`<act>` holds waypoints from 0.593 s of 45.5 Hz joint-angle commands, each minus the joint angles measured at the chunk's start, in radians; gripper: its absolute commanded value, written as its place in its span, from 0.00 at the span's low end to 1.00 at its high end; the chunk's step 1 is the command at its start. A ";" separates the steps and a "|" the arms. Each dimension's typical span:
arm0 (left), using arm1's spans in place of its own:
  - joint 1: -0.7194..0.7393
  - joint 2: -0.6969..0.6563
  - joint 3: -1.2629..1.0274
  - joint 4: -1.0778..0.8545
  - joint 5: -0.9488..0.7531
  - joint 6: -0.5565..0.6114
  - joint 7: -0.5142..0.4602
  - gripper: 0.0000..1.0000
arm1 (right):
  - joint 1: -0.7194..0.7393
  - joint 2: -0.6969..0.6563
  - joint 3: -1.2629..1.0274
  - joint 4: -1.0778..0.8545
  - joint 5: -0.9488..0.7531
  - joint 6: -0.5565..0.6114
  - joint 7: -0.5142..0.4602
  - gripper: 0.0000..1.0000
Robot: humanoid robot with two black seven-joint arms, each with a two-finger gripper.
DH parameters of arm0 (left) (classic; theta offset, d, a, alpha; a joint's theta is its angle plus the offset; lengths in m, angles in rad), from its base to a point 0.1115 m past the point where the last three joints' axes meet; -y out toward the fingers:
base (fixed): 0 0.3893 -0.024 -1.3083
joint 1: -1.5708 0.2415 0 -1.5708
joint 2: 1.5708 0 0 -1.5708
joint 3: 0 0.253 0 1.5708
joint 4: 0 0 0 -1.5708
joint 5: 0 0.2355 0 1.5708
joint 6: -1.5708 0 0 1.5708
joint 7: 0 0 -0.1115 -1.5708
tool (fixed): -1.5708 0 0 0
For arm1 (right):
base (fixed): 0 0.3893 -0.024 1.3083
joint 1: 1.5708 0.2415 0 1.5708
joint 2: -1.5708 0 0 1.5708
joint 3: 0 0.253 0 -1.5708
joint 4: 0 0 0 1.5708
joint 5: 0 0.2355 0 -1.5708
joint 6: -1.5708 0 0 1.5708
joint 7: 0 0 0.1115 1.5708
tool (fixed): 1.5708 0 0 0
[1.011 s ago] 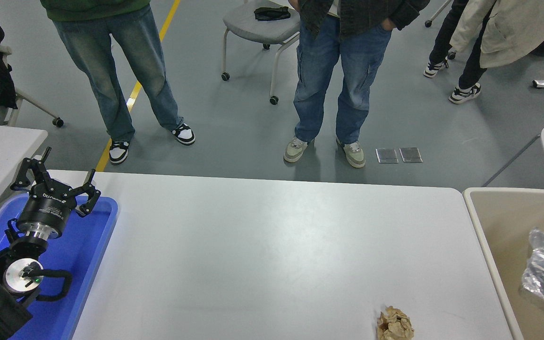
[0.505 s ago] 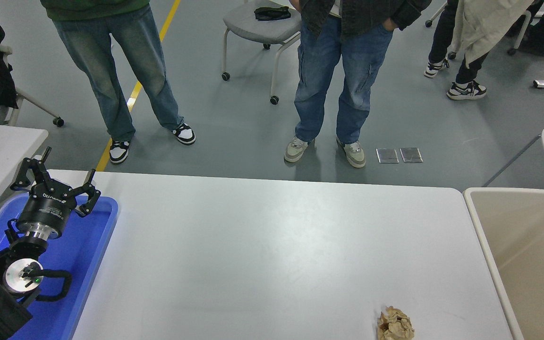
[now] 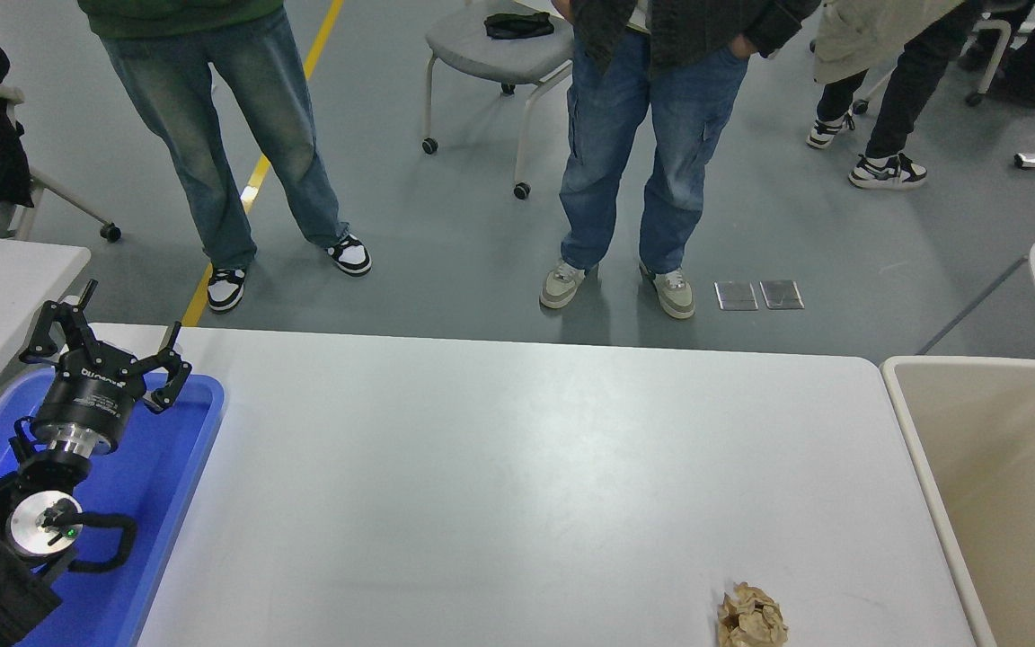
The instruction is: Clean the table surface
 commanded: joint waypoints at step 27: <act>0.000 0.000 0.000 0.000 0.000 0.000 0.000 1.00 | -0.027 0.361 0.412 0.272 -0.273 0.084 0.127 0.98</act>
